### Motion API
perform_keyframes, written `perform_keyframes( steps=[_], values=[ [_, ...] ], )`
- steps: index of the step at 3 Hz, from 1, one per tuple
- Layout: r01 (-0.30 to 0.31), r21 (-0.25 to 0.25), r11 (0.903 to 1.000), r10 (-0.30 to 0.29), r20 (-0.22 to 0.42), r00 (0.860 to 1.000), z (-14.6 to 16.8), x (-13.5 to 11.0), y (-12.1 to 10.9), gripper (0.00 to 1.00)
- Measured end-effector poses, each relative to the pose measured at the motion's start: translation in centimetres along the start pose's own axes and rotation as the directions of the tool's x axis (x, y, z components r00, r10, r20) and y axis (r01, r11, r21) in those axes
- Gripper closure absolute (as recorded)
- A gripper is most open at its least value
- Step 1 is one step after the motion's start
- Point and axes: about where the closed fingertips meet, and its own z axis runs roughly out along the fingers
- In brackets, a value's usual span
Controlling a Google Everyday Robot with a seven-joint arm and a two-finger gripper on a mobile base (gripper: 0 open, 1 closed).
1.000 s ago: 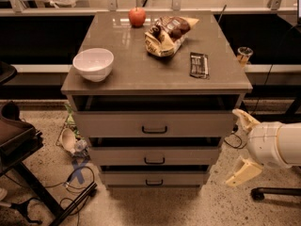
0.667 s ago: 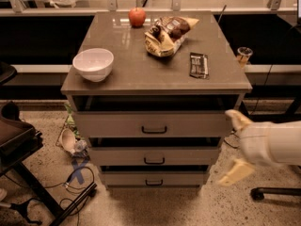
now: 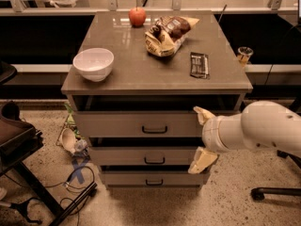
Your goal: Open top drawer
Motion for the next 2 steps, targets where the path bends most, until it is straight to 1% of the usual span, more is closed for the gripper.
perform_keyframes(
  steps=[1,2],
  values=[
    [0.037,-0.013,0.9992,-0.037,-0.013,0.999,3.8,-0.2,-2.1,0.00],
    [0.049,-0.027,0.9984,-0.049,-0.032,0.998,6.4,0.1,-4.3,0.00]
  ],
)
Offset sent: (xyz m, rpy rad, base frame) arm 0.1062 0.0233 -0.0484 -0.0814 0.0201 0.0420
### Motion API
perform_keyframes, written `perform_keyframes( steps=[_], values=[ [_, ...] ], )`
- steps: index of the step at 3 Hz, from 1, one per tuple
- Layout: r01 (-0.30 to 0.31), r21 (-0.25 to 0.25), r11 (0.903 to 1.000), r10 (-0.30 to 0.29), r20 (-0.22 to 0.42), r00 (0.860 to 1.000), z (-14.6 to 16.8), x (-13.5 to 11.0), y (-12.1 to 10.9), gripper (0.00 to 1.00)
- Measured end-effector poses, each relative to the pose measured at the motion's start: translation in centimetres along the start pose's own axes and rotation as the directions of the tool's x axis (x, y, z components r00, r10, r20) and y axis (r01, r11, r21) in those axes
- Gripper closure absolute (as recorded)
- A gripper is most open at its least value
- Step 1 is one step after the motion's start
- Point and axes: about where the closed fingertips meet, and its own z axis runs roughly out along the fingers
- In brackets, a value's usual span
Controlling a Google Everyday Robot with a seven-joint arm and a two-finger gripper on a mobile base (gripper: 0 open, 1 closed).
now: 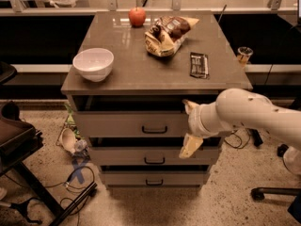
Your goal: Open top drawer
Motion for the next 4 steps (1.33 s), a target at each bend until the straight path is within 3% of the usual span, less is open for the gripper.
perform_keyframes(
  steps=[1,2,4],
  values=[
    [0.005,-0.002,1.0000,-0.005,-0.002,1.000,0.4,-0.1,-0.4,0.00],
    [0.001,-0.003,1.0000,-0.001,0.001,1.000,0.7,-0.1,-0.3,0.18],
    [-0.030,-0.038,0.9988,0.031,0.038,0.999,3.3,-0.4,1.6,0.65]
  ],
)
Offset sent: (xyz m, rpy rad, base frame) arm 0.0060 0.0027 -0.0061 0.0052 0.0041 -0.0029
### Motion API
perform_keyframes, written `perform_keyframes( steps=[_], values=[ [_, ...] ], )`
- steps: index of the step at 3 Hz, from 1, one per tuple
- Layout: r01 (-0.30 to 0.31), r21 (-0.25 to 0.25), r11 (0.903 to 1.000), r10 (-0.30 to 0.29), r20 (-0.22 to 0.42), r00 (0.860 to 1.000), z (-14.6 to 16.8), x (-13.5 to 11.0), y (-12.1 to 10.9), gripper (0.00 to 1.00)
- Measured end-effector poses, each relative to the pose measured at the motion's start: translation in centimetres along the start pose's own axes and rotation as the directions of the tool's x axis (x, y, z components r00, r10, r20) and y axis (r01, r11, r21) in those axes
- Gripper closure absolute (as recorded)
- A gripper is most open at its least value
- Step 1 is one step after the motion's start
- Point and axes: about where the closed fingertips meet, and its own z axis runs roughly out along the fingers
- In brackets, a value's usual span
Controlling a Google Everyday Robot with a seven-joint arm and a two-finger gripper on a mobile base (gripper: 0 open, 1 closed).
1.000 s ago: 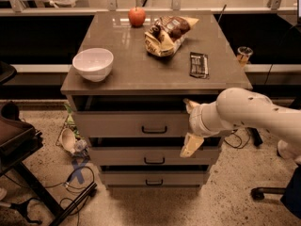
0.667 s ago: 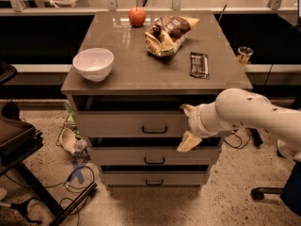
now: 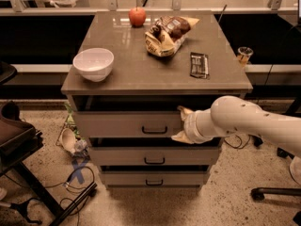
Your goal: Open top drawer
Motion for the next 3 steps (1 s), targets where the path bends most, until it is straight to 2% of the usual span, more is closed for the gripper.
perform_keyframes(
  steps=[1,2,3],
  values=[
    [0.000,0.000,1.0000,0.000,0.000,1.000,-0.04,-0.02,-0.01,0.88],
    [0.000,0.000,1.0000,0.000,0.000,1.000,-0.06,-0.03,-0.02,1.00],
    [0.000,0.000,1.0000,0.000,0.000,1.000,-0.25,-0.14,-0.09,1.00]
  ],
)
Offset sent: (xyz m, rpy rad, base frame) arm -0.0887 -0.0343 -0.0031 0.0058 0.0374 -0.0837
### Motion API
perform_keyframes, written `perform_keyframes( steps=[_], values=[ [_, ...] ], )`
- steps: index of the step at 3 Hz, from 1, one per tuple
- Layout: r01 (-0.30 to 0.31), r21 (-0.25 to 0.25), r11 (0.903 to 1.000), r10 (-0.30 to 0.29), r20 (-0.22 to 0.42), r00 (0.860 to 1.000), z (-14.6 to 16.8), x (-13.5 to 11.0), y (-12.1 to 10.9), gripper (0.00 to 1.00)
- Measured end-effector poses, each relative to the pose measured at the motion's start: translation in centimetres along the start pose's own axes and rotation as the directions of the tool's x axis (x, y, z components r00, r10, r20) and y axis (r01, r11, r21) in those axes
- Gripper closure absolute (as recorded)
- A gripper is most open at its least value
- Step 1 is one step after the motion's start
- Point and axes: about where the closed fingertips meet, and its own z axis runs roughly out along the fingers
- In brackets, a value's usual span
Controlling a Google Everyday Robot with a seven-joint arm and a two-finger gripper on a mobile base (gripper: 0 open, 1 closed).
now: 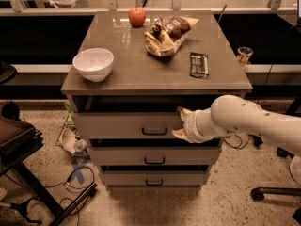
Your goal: Open top drawer
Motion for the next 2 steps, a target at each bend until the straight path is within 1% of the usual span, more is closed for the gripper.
perform_keyframes(
  steps=[1,2],
  values=[
    [0.000,0.000,1.0000,0.000,0.000,1.000,-0.03,-0.02,-0.01,1.00],
    [0.000,0.000,1.0000,0.000,0.000,1.000,-0.03,-0.02,-0.01,0.97]
  ],
)
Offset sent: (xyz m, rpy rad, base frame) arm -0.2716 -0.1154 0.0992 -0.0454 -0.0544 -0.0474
